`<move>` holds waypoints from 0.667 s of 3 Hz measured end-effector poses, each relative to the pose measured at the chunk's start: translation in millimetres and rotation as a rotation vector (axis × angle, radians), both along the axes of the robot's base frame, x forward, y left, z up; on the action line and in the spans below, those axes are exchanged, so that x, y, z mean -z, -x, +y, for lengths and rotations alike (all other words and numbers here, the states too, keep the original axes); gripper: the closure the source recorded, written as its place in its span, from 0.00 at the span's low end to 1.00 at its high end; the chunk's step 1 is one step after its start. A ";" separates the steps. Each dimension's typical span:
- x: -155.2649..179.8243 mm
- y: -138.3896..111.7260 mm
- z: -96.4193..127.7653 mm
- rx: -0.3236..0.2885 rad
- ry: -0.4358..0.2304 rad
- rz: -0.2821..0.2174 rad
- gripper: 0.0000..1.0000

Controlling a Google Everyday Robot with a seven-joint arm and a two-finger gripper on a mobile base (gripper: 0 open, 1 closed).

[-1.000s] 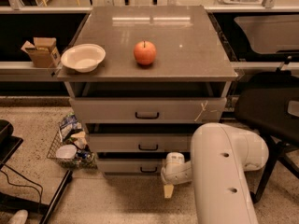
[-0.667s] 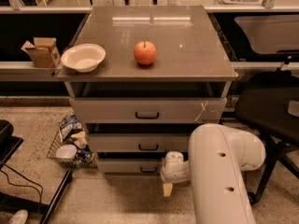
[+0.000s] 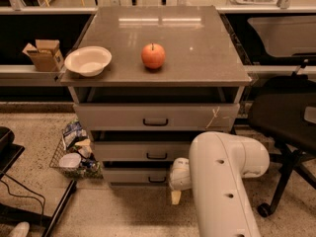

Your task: Open bottom drawer

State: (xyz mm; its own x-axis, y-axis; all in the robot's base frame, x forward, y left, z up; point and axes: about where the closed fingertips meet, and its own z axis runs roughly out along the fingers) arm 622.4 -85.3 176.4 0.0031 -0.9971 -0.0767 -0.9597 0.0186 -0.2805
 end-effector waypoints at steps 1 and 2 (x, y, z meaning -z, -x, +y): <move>7.0 -7.7 -3.9 0.018 0.007 0.002 0.19; 6.7 -3.7 -8.6 0.014 0.010 0.019 0.41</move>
Offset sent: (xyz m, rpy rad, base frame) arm 0.0018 -0.0170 -0.0025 -0.0128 0.0441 -0.0060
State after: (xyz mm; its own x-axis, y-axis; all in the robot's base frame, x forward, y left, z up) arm 626.1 -93.9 169.6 -0.0124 -0.9977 -0.0665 -0.9644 0.0295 -0.2628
